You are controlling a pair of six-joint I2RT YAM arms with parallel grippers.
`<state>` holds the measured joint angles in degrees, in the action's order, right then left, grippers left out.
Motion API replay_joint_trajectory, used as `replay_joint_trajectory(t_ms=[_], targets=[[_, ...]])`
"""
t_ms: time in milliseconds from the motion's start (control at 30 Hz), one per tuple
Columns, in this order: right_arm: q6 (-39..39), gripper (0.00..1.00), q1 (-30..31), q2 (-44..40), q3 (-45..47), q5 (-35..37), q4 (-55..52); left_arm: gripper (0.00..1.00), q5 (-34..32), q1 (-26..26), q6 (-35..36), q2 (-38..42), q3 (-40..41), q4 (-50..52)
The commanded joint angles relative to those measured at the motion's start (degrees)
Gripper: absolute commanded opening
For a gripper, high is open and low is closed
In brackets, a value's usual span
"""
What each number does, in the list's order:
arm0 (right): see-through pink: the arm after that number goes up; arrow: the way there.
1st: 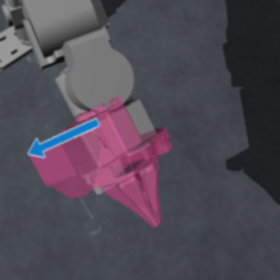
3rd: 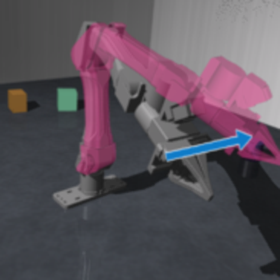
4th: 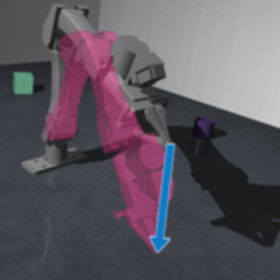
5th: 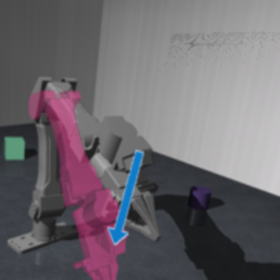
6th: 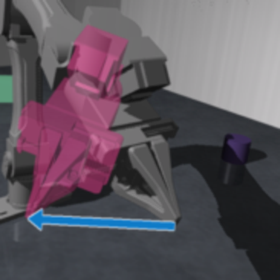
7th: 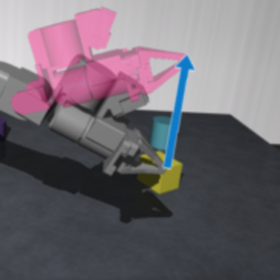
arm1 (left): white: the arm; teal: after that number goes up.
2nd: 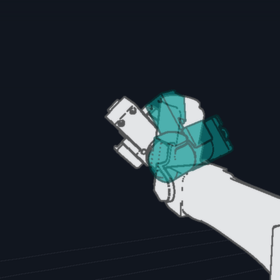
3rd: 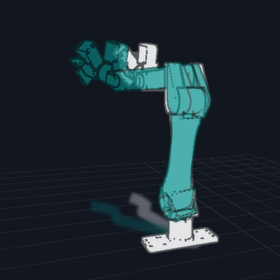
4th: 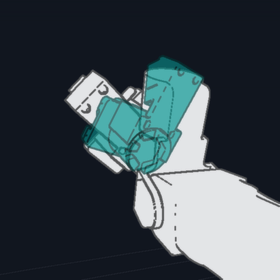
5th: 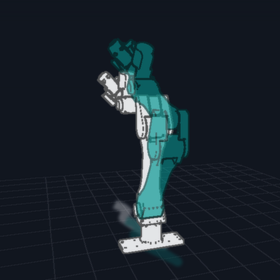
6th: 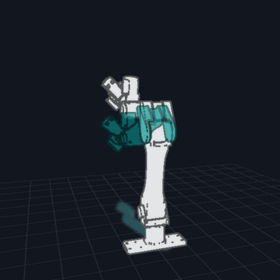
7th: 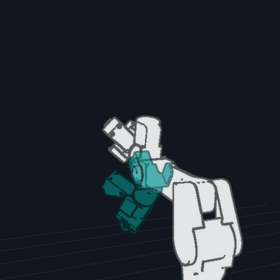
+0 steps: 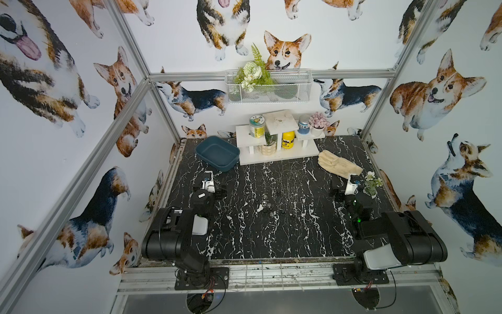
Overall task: Put the nuts on the desktop into the storage box
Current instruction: Adjust the storage box at the center of the board.
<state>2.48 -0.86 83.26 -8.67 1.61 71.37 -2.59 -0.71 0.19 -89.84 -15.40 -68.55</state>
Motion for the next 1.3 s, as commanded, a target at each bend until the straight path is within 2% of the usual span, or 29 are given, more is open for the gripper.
replay_joint_trajectory(t_ms=[0, 233, 267, 333, 367, 433, 567, 633, 733, 833, 933, 1100, 1267], targets=[[-0.7, 1.0, -0.1, -0.2, 0.1, 0.1, 0.4, 1.0, 0.6, 0.0, 0.3, 0.1, 0.0, 0.1], [-0.5, 1.0, -0.1, -0.1, 0.0, 0.1, 0.6, 1.0, 0.3, 0.1, 0.4, 0.2, 0.2, -0.2], [-0.6, 1.0, -0.4, -0.5, 0.6, -1.2, 1.5, 1.0, 0.4, 0.1, 0.4, 0.3, 0.2, -0.4], [-3.3, 1.0, -0.7, -2.1, 1.7, -9.3, 2.1, 1.0, 0.8, 0.0, 0.5, 0.3, 0.0, 0.2], [-4.1, 1.0, -0.7, -3.9, 1.8, -11.2, 0.7, 1.0, 1.5, 0.1, 0.8, 0.7, -0.6, 1.5], [-3.4, 1.0, -0.5, -9.3, 3.3, -10.5, -0.7, 1.0, 2.9, 0.1, 1.5, 2.1, -1.6, 4.4], [-5.2, 1.0, 1.9, -25.5, 1.0, -10.2, -15.9, 1.0, 6.6, 0.1, 2.2, 8.0, -5.8, 17.8], [-7.7, 1.0, 6.2, -31.7, -1.1, -9.0, -22.1, 1.0, 10.0, 0.0, 3.4, 11.1, -7.7, 24.0], [-8.4, 1.0, 12.6, -35.1, -4.7, -7.7, -27.3, 1.0, 14.1, 0.0, 4.1, 14.0, -12.7, 36.8], [-10.9, 1.0, 20.3, -35.9, -8.4, -4.8, -32.3, 1.0, 17.4, 0.0, 7.2, 12.4, -23.7, 56.7], [-12.4, 1.0, 28.3, -35.8, -11.5, -1.8, -37.0, 1.0, 20.7, 0.0, 12.0, 8.8, -35.0, 71.5], [-11.8, 1.0, 40.9, -33.9, -13.7, 4.3, -40.4, 1.0, 21.7, 0.0, 13.2, 4.0, -43.6, 81.9], [-6.7, 1.0, 50.2, -27.1, -15.1, 7.4, -37.6, 1.0, 22.7, 0.1, 13.5, -3.5, -50.9, 87.8]])
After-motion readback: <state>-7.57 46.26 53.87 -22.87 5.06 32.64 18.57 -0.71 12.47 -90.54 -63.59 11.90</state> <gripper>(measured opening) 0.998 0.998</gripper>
